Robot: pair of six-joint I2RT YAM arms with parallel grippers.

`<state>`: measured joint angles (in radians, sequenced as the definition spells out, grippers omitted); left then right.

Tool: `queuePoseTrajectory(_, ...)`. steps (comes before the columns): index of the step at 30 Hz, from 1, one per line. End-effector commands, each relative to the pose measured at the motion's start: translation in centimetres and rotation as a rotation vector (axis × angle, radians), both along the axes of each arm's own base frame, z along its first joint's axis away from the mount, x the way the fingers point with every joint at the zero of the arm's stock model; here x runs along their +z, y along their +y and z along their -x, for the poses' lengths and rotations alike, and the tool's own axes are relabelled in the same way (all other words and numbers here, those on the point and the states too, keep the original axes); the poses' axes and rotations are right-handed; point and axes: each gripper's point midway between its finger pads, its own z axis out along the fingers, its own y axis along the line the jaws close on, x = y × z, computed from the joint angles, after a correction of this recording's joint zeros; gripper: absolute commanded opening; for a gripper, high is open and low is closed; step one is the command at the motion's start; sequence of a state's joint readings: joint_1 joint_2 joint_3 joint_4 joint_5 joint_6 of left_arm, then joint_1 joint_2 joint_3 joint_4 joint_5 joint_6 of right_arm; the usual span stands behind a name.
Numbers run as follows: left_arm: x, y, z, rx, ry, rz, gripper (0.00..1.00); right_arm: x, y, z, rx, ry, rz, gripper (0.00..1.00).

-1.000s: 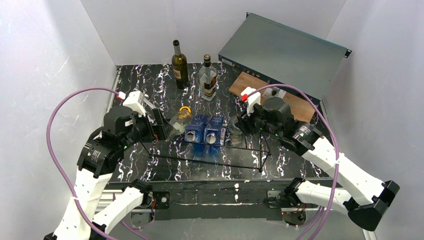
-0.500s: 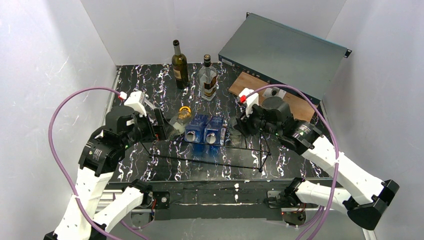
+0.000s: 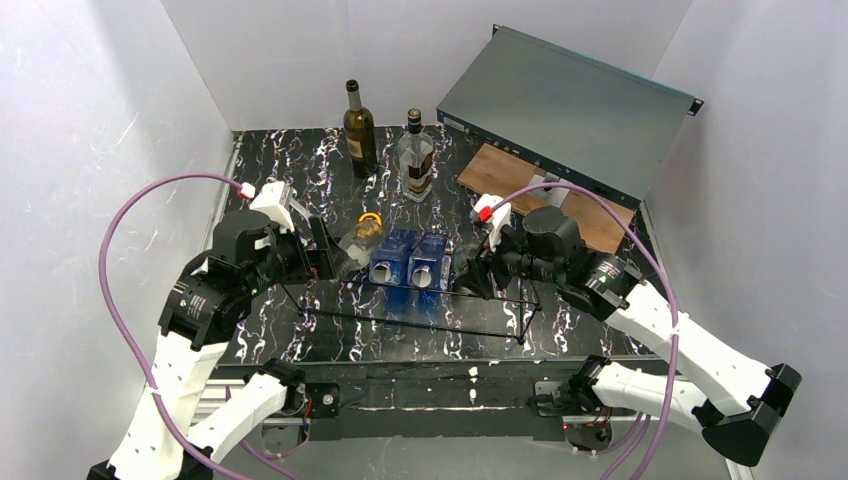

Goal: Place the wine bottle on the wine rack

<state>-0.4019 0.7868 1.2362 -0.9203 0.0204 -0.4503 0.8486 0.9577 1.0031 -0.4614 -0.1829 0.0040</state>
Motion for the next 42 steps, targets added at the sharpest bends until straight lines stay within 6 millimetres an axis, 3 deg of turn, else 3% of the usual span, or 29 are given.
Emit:
queuePoseTrajectory(1, -0.4, -0.2, 0.2, -0.008, 0.018, 0.003, 0.98, -3.4, 0.0, 3.0, 0.040, 0.197, 0.036, 0.70)
queuePoseTrajectory(6, -0.4, -0.2, 0.2, -0.006, 0.016, 0.005, 0.98, -4.4, -0.2, 3.4, 0.044, 0.218, 0.044, 0.72)
queuePoseTrajectory(25, -0.6, -0.1, -0.2, -0.007, 0.018, -0.016, 0.98, -5.1, -0.1, 3.5, 0.013, 0.248, 0.002, 0.77)
queuePoseTrajectory(31, -0.7, -0.1, -0.3, -0.007, 0.020, -0.022, 0.98, -3.3, 0.3, 2.8, -0.011, 0.222, -0.031, 0.81)
queuePoseTrajectory(42, -0.8, -0.1, -0.3, -0.011, 0.018, -0.021, 0.98, 2.7, 0.7, 0.3, -0.119, 0.132, -0.136, 0.94)
